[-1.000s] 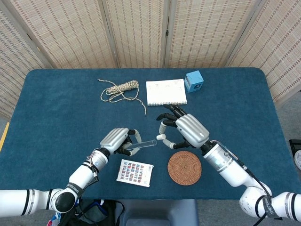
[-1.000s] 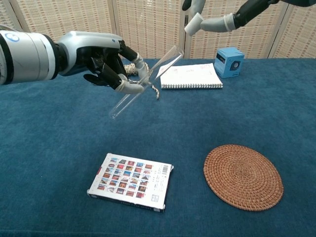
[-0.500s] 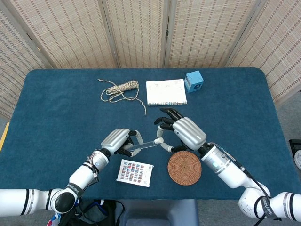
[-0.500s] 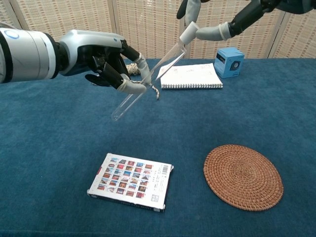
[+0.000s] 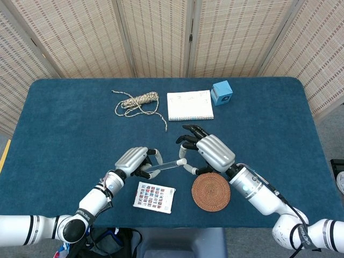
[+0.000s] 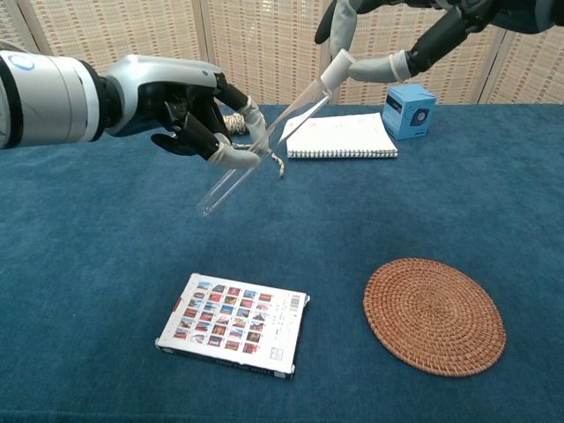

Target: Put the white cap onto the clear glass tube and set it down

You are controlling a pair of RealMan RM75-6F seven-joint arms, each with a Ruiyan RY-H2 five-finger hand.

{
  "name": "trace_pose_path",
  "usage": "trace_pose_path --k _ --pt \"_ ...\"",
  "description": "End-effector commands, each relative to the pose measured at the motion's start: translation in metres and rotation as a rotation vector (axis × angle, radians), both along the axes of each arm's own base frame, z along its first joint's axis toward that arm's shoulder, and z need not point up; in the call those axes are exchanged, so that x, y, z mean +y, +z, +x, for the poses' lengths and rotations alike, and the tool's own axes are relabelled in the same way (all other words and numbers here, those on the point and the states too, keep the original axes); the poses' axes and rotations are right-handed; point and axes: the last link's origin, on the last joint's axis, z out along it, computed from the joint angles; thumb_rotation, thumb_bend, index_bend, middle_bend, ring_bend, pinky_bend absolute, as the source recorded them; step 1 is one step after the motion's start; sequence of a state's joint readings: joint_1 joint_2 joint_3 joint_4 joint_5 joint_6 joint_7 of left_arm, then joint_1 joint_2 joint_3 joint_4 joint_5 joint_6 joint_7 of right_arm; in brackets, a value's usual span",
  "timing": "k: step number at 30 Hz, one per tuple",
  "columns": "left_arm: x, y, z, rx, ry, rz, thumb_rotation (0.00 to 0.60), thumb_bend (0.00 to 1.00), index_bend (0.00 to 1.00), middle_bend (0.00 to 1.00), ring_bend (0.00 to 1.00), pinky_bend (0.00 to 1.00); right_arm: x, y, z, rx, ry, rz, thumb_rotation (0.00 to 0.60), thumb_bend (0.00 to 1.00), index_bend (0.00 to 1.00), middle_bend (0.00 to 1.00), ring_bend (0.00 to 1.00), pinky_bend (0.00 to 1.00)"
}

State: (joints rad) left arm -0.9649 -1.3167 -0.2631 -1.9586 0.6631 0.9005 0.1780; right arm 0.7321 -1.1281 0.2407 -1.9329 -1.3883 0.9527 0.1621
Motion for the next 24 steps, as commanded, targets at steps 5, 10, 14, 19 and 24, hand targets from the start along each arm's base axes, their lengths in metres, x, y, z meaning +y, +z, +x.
trace_pose_path --k 5,10,14,19,24 --pt "0.0 0.0 0.001 0.001 0.002 0.0 0.6 0.36 0.61 1.0 0.9 1.0 -0.001 -0.005 0.001 0.005 0.001 0.008 0.6 0.48 0.63 0.27 0.0 0.0" --pt "0.0 0.001 0.002 0.003 0.003 0.003 0.6 0.36 0.61 1.0 0.9 1.0 -0.001 -0.008 0.004 0.005 0.006 0.014 0.6 0.48 0.63 0.27 0.0 0.0" --pt "0.0 0.0 0.002 0.006 0.002 0.002 0.6 0.36 0.61 1.0 0.9 1.0 -0.001 -0.012 0.006 0.01 0.01 0.018 0.6 0.48 0.63 0.27 0.0 0.0" --pt "0.0 0.0 0.001 0.01 0.003 0.002 0.6 0.36 0.61 1.0 0.9 1.0 -0.002 -0.015 0.007 0.018 0.011 0.02 0.6 0.48 0.64 0.28 0.0 0.0" --pt "0.001 0.001 0.0 0.014 0.006 0.003 0.6 0.36 0.61 1.0 0.9 1.0 -0.003 -0.019 0.007 0.027 0.009 0.026 0.6 0.48 0.64 0.28 0.0 0.0"
